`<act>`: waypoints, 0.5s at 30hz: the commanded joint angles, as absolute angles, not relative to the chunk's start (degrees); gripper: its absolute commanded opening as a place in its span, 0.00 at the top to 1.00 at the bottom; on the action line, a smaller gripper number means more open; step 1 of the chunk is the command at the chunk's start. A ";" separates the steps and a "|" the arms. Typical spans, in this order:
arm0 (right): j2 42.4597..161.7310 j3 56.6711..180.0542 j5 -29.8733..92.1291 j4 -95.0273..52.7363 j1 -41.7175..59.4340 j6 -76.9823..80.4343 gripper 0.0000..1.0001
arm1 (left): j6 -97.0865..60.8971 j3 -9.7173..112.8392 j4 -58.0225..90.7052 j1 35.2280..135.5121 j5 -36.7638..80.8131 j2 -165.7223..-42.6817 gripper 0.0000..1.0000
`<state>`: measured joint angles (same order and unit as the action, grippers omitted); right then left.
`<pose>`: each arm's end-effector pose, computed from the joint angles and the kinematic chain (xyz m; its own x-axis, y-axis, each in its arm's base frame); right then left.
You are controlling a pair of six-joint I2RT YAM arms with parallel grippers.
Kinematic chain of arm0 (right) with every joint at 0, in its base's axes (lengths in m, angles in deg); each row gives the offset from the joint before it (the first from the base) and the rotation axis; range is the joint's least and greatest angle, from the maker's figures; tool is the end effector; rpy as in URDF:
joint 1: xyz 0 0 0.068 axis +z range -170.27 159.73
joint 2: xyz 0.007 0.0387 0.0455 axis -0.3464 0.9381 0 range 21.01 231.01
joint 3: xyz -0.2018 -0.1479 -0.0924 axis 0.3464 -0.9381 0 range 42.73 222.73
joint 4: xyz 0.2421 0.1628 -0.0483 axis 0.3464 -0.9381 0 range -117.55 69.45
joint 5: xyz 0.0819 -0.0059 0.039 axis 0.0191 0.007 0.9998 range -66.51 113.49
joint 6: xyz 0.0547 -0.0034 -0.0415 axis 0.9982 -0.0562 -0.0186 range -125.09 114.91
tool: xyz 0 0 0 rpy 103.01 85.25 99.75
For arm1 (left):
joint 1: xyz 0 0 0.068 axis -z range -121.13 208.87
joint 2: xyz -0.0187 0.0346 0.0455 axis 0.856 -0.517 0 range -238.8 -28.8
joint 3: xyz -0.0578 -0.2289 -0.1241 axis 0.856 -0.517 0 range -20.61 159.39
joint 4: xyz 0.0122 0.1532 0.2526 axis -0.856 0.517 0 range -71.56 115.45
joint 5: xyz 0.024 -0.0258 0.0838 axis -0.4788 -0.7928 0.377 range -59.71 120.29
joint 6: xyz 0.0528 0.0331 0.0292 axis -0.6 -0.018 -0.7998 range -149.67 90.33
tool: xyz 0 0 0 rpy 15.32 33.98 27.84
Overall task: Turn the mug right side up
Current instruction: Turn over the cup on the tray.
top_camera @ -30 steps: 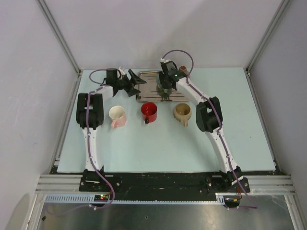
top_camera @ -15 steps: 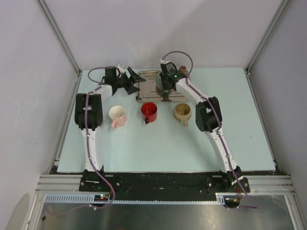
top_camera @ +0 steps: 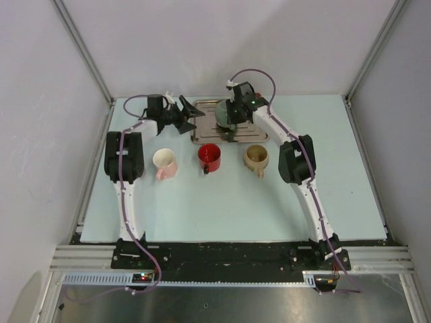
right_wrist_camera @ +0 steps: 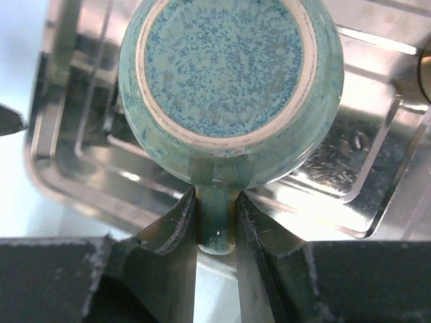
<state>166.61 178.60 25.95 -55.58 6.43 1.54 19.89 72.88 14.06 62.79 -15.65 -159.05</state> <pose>0.5456 0.2771 0.1796 -0.6798 -0.2127 -0.7019 -0.4004 0.9095 0.1122 0.5388 -0.0771 0.1296 -0.8436 -0.4727 -0.2548 0.0168 0.4511 -0.8923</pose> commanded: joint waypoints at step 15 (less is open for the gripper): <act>150.77 176.32 66.69 -43.84 -5.90 29.83 1.00 | 25.32 82.54 6.39 62.93 -21.41 -155.07 0.02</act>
<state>159.16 177.31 53.73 -56.49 -3.84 19.25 21.42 77.56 11.81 62.82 -18.66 -158.44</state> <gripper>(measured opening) 0.282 0.985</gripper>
